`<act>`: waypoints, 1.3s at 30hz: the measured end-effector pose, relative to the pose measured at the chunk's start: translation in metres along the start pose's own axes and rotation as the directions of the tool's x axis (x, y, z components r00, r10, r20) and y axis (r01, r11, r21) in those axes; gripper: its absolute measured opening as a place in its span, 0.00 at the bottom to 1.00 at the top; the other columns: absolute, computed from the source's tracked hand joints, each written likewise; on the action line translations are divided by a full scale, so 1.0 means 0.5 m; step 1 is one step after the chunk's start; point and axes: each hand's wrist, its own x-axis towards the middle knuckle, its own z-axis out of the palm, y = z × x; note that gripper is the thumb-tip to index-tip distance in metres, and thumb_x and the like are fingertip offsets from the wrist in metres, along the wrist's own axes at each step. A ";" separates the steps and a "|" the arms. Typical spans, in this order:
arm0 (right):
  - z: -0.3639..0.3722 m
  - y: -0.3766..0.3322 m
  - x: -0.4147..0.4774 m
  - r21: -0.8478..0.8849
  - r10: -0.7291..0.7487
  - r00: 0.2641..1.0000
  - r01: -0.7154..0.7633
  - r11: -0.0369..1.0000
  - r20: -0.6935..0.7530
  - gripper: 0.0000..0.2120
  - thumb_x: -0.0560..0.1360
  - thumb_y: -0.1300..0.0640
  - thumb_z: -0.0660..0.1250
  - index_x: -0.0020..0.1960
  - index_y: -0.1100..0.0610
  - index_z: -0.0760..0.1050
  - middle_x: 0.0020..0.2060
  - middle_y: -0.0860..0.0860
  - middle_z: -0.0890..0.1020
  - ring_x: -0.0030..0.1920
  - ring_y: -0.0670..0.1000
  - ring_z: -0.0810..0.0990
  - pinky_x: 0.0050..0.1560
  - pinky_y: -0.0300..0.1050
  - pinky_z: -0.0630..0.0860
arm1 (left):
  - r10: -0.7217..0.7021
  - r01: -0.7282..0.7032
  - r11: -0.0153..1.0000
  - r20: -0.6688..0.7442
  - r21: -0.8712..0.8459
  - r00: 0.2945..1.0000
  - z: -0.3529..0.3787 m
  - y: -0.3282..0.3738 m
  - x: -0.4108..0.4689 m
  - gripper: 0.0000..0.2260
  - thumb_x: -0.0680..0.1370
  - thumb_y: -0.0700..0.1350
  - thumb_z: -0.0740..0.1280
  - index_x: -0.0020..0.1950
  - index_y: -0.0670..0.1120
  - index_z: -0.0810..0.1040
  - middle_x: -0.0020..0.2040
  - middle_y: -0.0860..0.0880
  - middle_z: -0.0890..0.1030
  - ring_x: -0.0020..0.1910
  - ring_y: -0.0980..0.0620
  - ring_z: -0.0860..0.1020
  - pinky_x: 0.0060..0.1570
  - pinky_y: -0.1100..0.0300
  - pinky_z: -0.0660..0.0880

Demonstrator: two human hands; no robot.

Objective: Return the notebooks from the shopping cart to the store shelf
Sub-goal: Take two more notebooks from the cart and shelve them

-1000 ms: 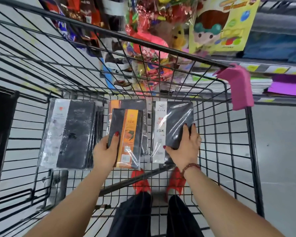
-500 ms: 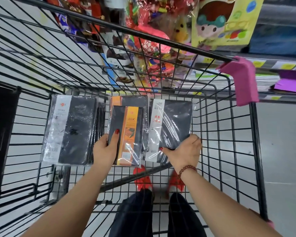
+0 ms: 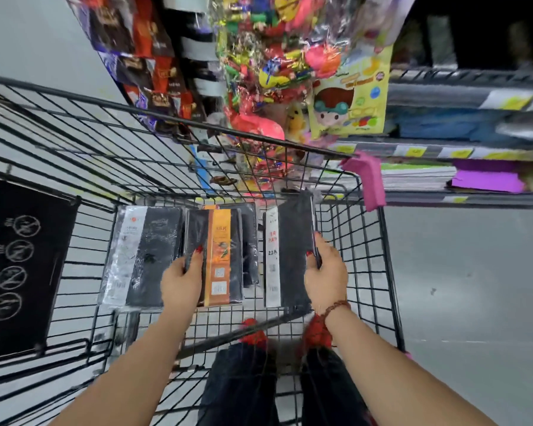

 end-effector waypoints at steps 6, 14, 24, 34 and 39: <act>-0.115 -0.074 -0.090 0.193 -0.165 0.980 0.185 0.964 -0.113 0.22 0.77 0.61 0.63 0.69 0.47 0.68 0.39 0.43 0.72 0.34 0.42 0.71 0.37 0.30 0.69 | 0.031 -0.031 0.990 -0.007 -0.138 1.000 -0.054 0.077 -0.066 0.21 0.74 0.62 0.63 0.40 0.42 0.77 0.39 0.41 0.83 0.41 0.38 0.81 0.46 0.41 0.79; -0.318 -0.104 -0.146 0.562 -0.224 0.965 0.260 0.785 -0.134 0.19 0.77 0.68 0.62 0.67 0.58 0.71 0.57 0.48 0.80 0.51 0.42 0.78 0.50 0.27 0.74 | 0.235 -0.230 0.961 0.015 -0.153 0.972 -0.070 0.210 -0.220 0.23 0.73 0.64 0.61 0.42 0.43 0.77 0.40 0.44 0.80 0.40 0.44 0.78 0.41 0.52 0.74; -0.685 0.086 -0.247 0.678 -0.142 0.940 0.324 0.660 -0.310 0.18 0.76 0.67 0.64 0.63 0.52 0.75 0.57 0.49 0.81 0.57 0.45 0.79 0.63 0.45 0.74 | 0.463 -0.449 0.884 0.119 -0.128 0.878 0.132 0.301 -0.536 0.19 0.77 0.59 0.61 0.32 0.49 0.70 0.32 0.48 0.73 0.36 0.43 0.74 0.37 0.54 0.69; -0.993 0.317 -0.317 0.681 -0.013 0.879 0.379 0.627 -0.477 0.17 0.77 0.68 0.61 0.65 0.61 0.74 0.54 0.50 0.83 0.51 0.44 0.81 0.58 0.39 0.77 | 0.492 -0.441 0.871 0.359 -0.218 0.793 0.391 0.336 -0.802 0.21 0.75 0.59 0.64 0.38 0.41 0.78 0.40 0.40 0.82 0.40 0.41 0.79 0.44 0.47 0.75; -1.072 0.375 -0.291 0.703 0.065 0.849 0.389 0.595 -0.525 0.17 0.77 0.69 0.61 0.65 0.61 0.74 0.53 0.51 0.83 0.53 0.47 0.80 0.60 0.42 0.76 | 0.464 -0.417 0.886 0.417 -0.204 0.781 0.474 0.387 -0.853 0.16 0.78 0.55 0.63 0.40 0.45 0.80 0.41 0.46 0.83 0.40 0.45 0.81 0.46 0.51 0.76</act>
